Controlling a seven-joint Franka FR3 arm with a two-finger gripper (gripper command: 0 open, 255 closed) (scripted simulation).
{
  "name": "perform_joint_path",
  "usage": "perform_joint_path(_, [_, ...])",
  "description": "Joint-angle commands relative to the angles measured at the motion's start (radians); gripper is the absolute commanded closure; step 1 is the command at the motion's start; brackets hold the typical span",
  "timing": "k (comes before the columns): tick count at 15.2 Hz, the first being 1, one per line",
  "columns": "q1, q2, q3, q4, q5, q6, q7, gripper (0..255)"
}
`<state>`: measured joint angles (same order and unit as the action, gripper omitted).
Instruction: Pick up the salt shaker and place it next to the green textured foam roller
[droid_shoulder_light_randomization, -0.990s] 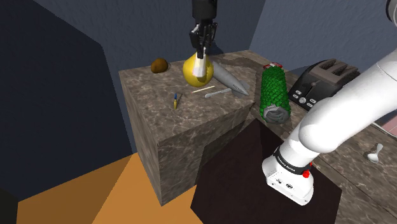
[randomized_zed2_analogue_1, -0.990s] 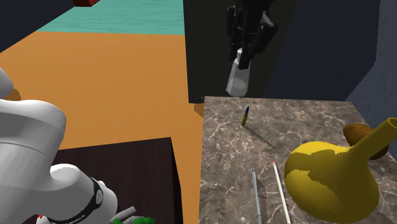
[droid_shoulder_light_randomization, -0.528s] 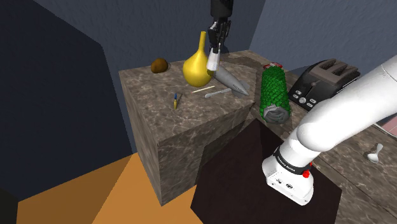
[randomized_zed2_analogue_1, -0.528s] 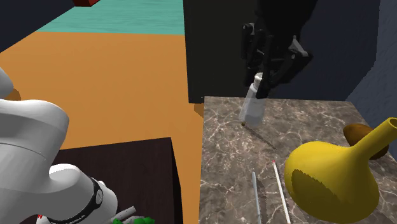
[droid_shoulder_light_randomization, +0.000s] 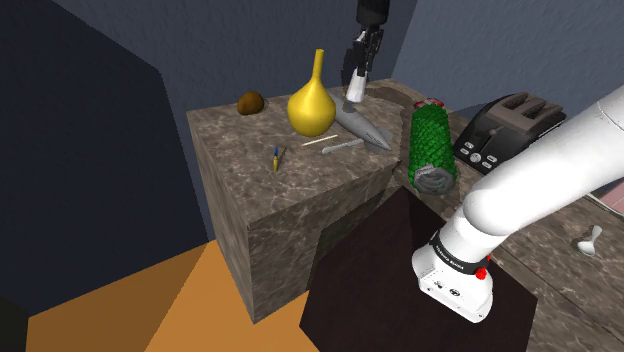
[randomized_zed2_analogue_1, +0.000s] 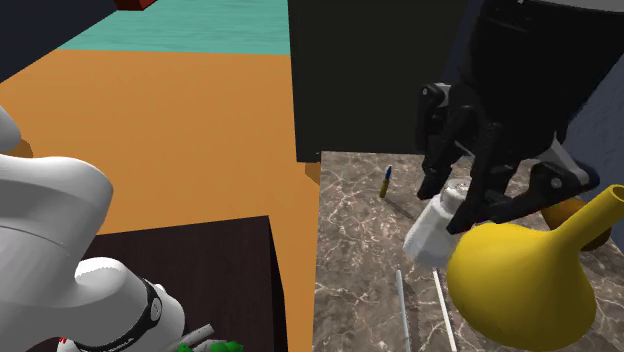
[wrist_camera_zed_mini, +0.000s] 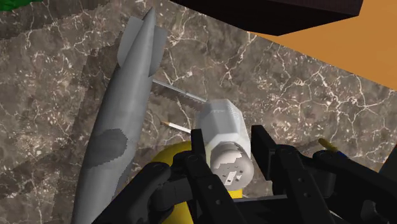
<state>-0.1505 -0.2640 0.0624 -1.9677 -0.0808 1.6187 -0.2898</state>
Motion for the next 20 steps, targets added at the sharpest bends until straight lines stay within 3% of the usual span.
perform_joint_path(1, [-0.021,0.013,-0.033,0.017,-0.014,0.001,-0.053,255])
perform_joint_path(11, [-0.119,0.134,-0.175,0.139,-0.052,0.026,-0.285,255])
perform_joint_path(20, [-0.215,0.326,-0.284,0.359,-0.032,0.022,-0.495,255])
